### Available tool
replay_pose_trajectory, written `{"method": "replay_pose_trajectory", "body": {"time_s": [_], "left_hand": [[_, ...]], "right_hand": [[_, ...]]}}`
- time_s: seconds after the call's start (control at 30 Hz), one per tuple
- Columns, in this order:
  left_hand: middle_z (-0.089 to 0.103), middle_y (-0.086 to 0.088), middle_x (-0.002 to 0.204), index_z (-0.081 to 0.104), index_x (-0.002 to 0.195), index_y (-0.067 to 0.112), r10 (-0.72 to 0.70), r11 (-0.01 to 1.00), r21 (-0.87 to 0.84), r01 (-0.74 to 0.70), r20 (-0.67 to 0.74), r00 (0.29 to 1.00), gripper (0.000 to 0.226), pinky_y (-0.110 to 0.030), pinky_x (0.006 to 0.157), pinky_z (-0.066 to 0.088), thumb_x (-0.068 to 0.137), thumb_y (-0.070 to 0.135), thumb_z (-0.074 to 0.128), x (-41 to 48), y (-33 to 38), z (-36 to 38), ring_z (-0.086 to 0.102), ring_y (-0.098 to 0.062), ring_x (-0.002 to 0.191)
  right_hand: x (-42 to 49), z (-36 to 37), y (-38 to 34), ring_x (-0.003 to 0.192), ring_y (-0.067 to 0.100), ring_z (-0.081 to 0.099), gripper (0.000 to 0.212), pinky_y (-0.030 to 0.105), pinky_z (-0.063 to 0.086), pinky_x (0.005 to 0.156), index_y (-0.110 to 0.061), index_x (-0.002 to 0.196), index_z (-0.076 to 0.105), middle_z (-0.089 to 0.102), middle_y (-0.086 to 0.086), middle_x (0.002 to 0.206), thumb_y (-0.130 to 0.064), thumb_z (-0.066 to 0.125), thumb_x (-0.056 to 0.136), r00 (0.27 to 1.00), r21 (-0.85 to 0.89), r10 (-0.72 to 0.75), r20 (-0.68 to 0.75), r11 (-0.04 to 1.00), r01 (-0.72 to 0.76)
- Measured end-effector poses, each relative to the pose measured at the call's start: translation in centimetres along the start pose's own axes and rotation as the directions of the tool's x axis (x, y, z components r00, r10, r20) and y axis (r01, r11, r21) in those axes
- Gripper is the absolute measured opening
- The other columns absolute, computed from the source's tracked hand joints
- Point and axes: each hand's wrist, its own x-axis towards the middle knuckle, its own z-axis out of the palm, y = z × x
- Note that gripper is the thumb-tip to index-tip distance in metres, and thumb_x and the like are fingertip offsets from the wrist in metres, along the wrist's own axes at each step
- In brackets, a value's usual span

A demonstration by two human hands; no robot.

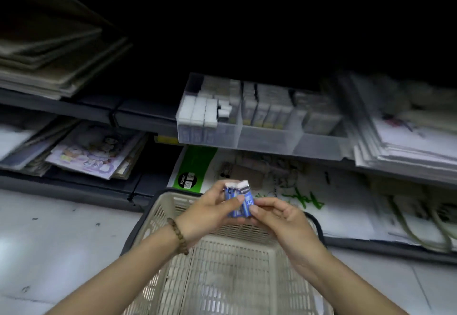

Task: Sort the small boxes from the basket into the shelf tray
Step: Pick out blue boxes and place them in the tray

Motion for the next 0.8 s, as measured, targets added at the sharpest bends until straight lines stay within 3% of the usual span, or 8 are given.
{"method": "replay_pose_trajectory", "body": {"time_s": [0.13, 0.23, 0.37, 0.53, 0.63, 0.8], "left_hand": [[0.064, -0.010, 0.096, 0.040, 0.113, 0.003, 0.065, 0.992, 0.113, -0.063, -0.020, 0.998, 0.026, -0.027, 0.067, 0.058, 0.090, 0.002, 0.051, -1.8, 3.7, 1.7, 0.068, -0.012, 0.071], [0.062, -0.017, 0.114, 0.035, 0.117, -0.002, 0.102, 0.978, 0.187, -0.096, -0.028, 0.994, 0.036, -0.027, 0.069, 0.058, 0.088, 0.004, 0.055, -3.5, 5.7, 2.5, 0.066, -0.015, 0.085], [0.059, -0.020, 0.115, 0.042, 0.115, -0.002, 0.181, 0.933, 0.321, -0.163, -0.029, 0.983, 0.034, -0.033, 0.076, 0.058, 0.087, 0.008, 0.060, -5.2, 7.5, 2.4, 0.063, -0.021, 0.091], [0.062, 0.010, 0.105, 0.060, 0.109, 0.027, 0.294, 0.846, 0.456, -0.274, 0.028, 0.955, 0.028, -0.017, 0.068, 0.054, 0.082, 0.023, 0.068, -5.5, 10.2, 1.7, 0.065, -0.003, 0.091], [0.064, 0.005, 0.108, 0.061, 0.108, 0.028, 0.366, 0.786, 0.526, -0.325, 0.028, 0.930, 0.034, -0.025, 0.074, 0.057, 0.076, 0.025, 0.073, -4.9, 11.5, 1.3, 0.064, -0.011, 0.099], [0.065, -0.011, 0.104, 0.054, 0.099, 0.014, 0.414, 0.804, 0.497, -0.327, -0.074, 0.907, 0.037, -0.041, 0.080, 0.057, 0.071, 0.019, 0.078, -2.9, 12.7, 0.2, 0.066, -0.023, 0.094]], "right_hand": [[-1.7, 0.8, -3.4, 0.072, 0.011, 0.070, 0.009, 0.012, 0.052, 0.063, -0.010, 0.085, 0.074, 0.075, 0.009, 0.084, -0.006, 0.071, 0.077, 0.998, -0.051, -0.049, 0.036, 0.997, 0.051], [-3.0, 1.4, -5.2, 0.077, 0.011, 0.071, 0.011, 0.013, 0.051, 0.065, -0.014, 0.086, 0.076, 0.075, 0.008, 0.086, -0.011, 0.073, 0.076, 0.992, -0.105, -0.080, 0.096, 0.990, 0.090], [-3.8, 2.0, -7.3, 0.078, 0.011, 0.070, 0.015, 0.017, 0.053, 0.066, -0.014, 0.096, 0.074, 0.074, 0.007, 0.095, -0.018, 0.063, 0.086, 0.987, -0.153, -0.067, 0.146, 0.984, 0.089], [-3.3, 2.8, -11.8, 0.078, 0.013, 0.068, 0.042, 0.020, 0.053, 0.066, -0.022, 0.117, 0.062, 0.072, 0.004, 0.103, -0.035, 0.064, 0.077, 0.957, -0.191, -0.112, 0.269, 0.967, 0.167], [-2.3, 3.9, -14.1, 0.086, 0.015, 0.067, 0.044, 0.022, 0.055, 0.073, -0.018, 0.123, 0.058, 0.071, 0.004, 0.104, -0.030, 0.065, 0.081, 0.917, -0.264, -0.112, 0.382, 0.938, 0.225], [0.3, 4.9, -15.7, 0.096, 0.019, 0.067, 0.034, 0.026, 0.055, 0.085, -0.007, 0.120, 0.059, 0.068, 0.012, 0.113, -0.018, 0.063, 0.088, 0.908, -0.338, -0.114, 0.402, 0.904, 0.263]]}}
